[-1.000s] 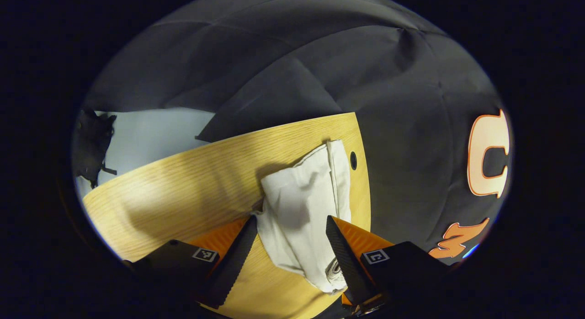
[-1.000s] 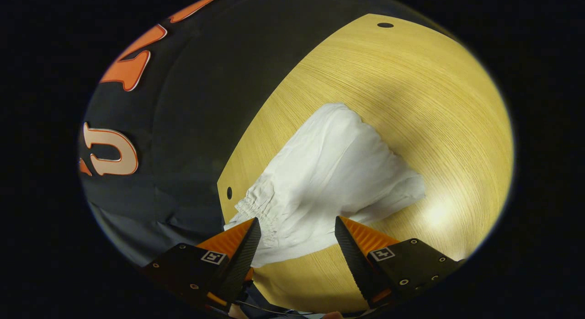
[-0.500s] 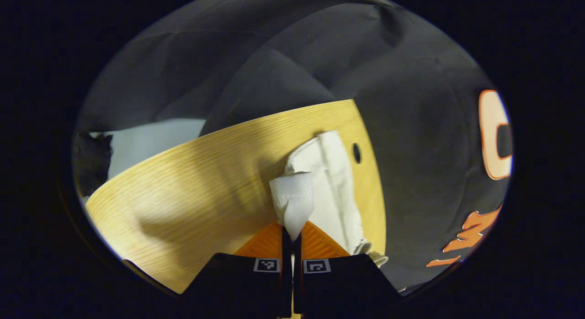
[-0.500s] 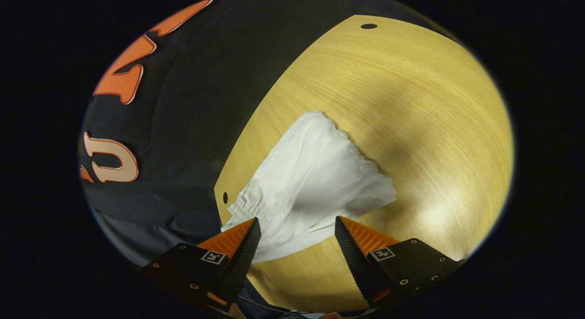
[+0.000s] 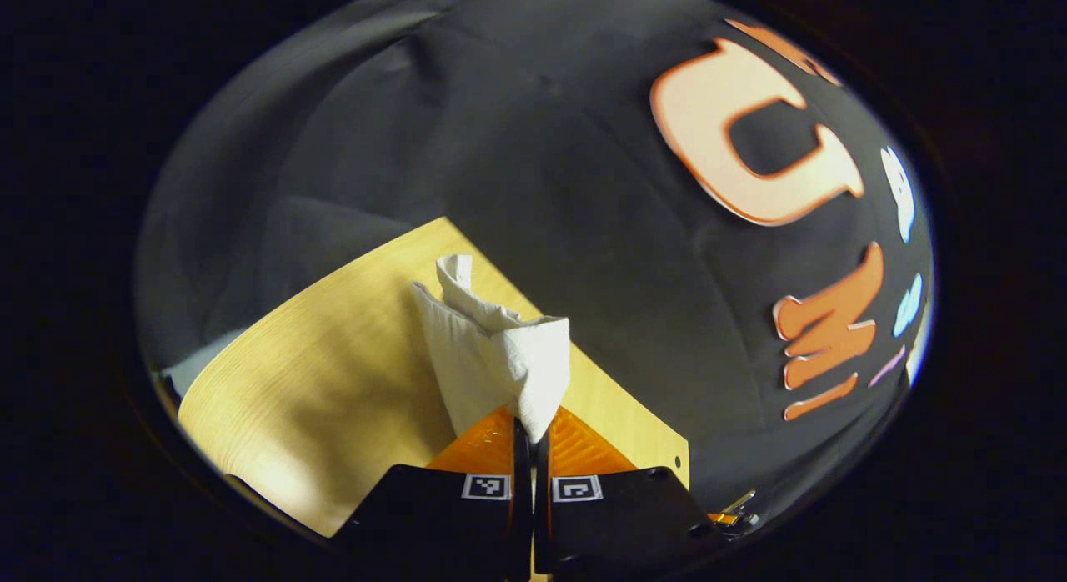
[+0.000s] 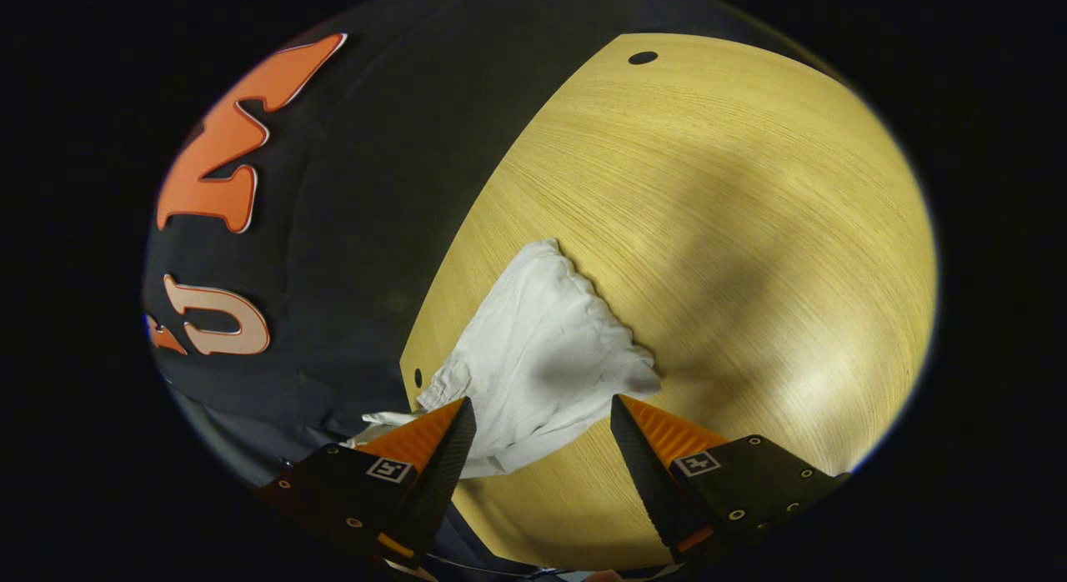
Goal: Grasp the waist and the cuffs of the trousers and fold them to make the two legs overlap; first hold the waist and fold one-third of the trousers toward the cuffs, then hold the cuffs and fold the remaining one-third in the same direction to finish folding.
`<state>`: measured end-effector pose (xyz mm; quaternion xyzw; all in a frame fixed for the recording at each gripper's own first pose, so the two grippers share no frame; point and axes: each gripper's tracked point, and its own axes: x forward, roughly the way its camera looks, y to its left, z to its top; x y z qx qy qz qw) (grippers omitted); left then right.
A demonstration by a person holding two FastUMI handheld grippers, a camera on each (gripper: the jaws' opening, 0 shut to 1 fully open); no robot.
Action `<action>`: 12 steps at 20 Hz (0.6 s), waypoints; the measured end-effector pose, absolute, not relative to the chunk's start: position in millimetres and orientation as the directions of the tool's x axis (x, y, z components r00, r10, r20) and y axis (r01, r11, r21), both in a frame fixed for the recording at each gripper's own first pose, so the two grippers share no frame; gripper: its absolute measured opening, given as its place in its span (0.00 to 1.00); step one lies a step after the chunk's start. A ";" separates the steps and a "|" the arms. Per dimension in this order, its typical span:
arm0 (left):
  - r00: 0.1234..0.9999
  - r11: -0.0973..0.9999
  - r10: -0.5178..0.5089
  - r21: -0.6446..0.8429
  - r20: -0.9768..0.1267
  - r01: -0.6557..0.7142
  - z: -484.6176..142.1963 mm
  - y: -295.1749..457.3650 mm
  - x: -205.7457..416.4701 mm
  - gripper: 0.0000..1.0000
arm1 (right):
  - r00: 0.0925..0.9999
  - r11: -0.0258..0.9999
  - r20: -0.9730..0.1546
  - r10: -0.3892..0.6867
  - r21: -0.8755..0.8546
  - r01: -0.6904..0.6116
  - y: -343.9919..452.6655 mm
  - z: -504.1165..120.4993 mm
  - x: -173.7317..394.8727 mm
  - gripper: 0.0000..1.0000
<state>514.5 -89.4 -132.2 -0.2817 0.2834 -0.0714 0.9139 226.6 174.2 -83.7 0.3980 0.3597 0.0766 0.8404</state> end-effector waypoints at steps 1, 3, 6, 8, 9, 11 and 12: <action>0.828 0.841 -0.313 -0.541 -0.465 0.014 -125.0 -115.4 518.3 0.05 | 0.733 0.666 -0.538 0.417 0.730 0.157 167.3 -82.3 225.6 0.98; 0.818 0.850 -0.360 -0.520 -0.450 0.088 -114.6 -164.4 522.2 0.05 | 0.739 0.657 -0.529 0.417 0.737 0.157 150.1 -80.5 224.0 0.98; 0.782 0.829 -0.439 -0.536 -0.442 0.162 -109.3 -231.2 524.7 0.02 | 0.753 0.643 -0.513 0.412 0.749 0.159 118.5 -76.5 220.3 0.98; 0.750 0.823 -0.475 -0.535 -0.460 0.193 -120.1 -279.6 522.7 0.05 | 0.765 0.644 -0.512 0.392 0.746 0.169 91.9 -76.6 219.2 0.98; 0.728 0.824 -0.491 -0.527 -0.478 0.210 -129.2 -299.7 519.9 0.04 | 0.771 0.644 -0.512 0.380 0.744 0.177 79.1 -77.7 217.4 0.98; 0.680 0.827 -0.520 -0.504 -0.517 0.249 -150.3 -337.1 510.8 0.05 | 0.777 0.639 -0.514 0.363 0.745 0.194 56.1 -80.5 215.6 0.98; 0.654 0.829 -0.531 -0.489 -0.539 0.270 -163.0 -352.1 507.5 0.05 | 0.779 0.634 -0.516 0.357 0.746 0.204 45.4 -82.1 212.7 0.98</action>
